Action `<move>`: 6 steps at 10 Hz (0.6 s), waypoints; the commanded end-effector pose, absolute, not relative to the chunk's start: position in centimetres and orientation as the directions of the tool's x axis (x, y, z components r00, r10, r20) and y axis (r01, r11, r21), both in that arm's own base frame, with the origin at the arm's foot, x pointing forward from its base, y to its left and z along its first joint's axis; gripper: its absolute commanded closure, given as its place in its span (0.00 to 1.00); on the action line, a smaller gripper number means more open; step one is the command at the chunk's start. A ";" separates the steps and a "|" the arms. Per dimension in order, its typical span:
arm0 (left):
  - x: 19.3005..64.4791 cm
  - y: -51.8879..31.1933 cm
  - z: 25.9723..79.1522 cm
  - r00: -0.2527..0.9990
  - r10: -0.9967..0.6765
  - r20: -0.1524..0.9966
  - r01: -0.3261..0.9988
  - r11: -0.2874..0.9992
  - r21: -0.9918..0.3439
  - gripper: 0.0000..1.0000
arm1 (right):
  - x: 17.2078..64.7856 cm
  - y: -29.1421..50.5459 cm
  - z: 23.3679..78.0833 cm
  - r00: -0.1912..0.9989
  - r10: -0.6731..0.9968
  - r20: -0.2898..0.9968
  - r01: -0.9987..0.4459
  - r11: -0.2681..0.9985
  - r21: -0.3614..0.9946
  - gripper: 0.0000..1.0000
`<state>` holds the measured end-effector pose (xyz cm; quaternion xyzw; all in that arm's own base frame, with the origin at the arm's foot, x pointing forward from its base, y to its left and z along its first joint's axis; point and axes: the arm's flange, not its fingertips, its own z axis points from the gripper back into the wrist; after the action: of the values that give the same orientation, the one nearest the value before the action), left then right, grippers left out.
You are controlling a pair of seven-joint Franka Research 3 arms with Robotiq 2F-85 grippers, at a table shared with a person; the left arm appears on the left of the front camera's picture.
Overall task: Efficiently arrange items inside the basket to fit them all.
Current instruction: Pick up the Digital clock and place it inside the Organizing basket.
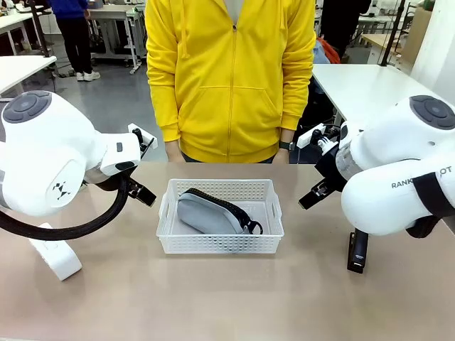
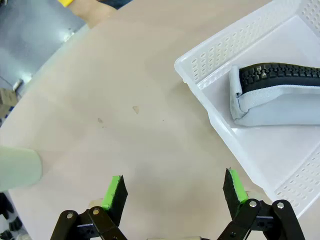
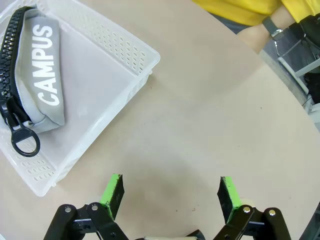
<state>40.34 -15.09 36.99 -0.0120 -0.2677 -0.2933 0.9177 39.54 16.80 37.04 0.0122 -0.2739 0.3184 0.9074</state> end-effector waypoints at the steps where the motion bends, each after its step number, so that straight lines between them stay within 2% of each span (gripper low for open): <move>1: 40.3 -15.1 37.0 0.684 -0.532 0.498 0.545 0.827 0.136 0.00 | 39.5 16.8 37.1 0.648 0.570 0.505 -0.584 0.797 -0.152 0.00; 6: 40.3 -15.1 37.0 0.684 -0.532 0.498 0.545 0.827 0.136 0.00 | 39.5 16.8 37.1 0.648 0.570 0.505 -0.584 0.797 -0.152 0.00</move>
<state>40.34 -15.09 36.99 -0.0120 -0.2677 -0.2933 0.9177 39.54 16.80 37.04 0.0122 -0.2739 0.3184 0.9074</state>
